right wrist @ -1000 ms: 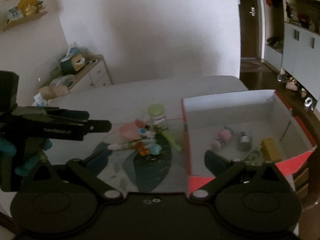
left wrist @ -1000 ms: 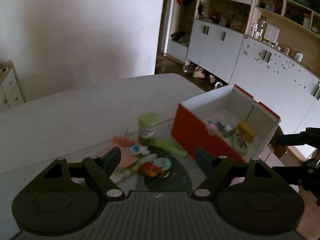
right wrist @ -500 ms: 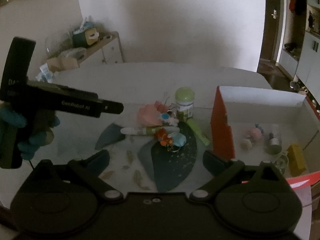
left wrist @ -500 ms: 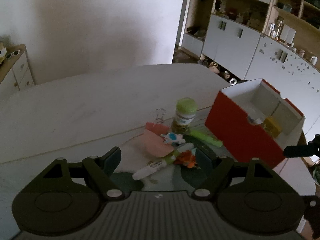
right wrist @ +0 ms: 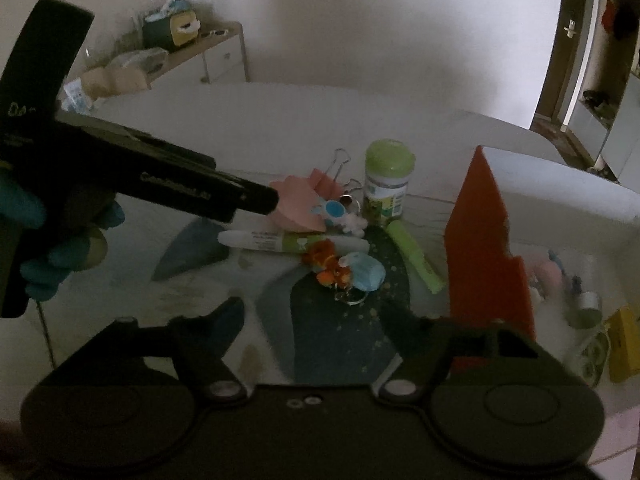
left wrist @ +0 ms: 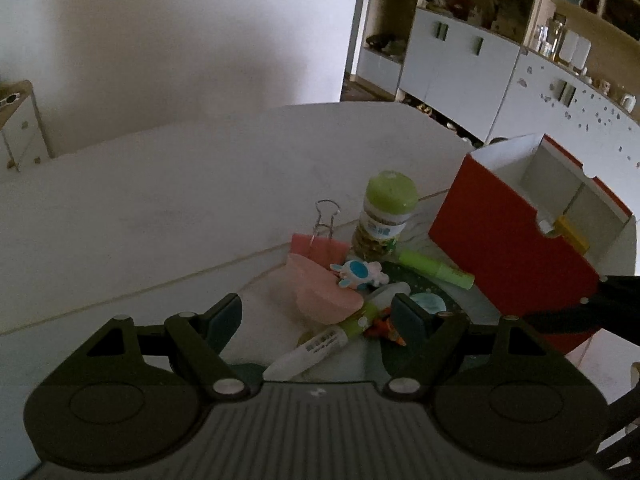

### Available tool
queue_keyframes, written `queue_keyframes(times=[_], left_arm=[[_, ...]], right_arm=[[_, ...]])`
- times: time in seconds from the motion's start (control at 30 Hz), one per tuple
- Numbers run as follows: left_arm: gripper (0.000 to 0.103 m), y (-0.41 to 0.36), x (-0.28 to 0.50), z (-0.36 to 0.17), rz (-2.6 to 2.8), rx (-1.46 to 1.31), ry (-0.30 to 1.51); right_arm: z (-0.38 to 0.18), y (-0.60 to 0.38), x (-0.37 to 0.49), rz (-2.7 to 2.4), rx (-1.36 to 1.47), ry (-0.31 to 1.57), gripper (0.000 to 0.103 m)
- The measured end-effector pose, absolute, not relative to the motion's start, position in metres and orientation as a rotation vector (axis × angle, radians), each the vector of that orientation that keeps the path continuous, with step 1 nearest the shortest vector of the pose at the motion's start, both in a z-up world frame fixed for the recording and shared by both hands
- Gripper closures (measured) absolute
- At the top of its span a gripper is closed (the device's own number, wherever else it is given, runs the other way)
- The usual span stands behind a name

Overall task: Organize rigid objects
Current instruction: 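Move both tools from the red box back over the cluttered turntable, then grasp the pink heart-shaped bowl with the left tool while the right grasps the red flower keychain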

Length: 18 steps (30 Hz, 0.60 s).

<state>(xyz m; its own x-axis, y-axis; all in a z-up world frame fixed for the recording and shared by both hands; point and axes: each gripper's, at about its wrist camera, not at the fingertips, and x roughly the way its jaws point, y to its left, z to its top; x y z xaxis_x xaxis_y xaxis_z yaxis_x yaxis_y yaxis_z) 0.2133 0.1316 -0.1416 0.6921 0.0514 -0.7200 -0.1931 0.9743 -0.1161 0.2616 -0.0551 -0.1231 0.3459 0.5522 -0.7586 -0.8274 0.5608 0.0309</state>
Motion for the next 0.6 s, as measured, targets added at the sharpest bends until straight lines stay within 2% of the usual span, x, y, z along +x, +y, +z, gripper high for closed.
queue_keyframes(times=[0.13,0.33,0.6], left_arm=[[0.021,0.13,0.225,-0.151,0.131,-0.164,0.806],[0.021,0.127,0.238,-0.163,0.099,-0.106,0.817],[0.022,0.125,0.252,-0.176,0.084,-0.067,0.837]], right_arm=[[-0.13,-0.046,0.269,0.922,-0.424,0.809,0.046],[-0.139,-0.034,0.281,0.909,-0.459,0.813,0.062],[-0.146,-0.019,0.288,0.922,-0.503,0.803,0.068]])
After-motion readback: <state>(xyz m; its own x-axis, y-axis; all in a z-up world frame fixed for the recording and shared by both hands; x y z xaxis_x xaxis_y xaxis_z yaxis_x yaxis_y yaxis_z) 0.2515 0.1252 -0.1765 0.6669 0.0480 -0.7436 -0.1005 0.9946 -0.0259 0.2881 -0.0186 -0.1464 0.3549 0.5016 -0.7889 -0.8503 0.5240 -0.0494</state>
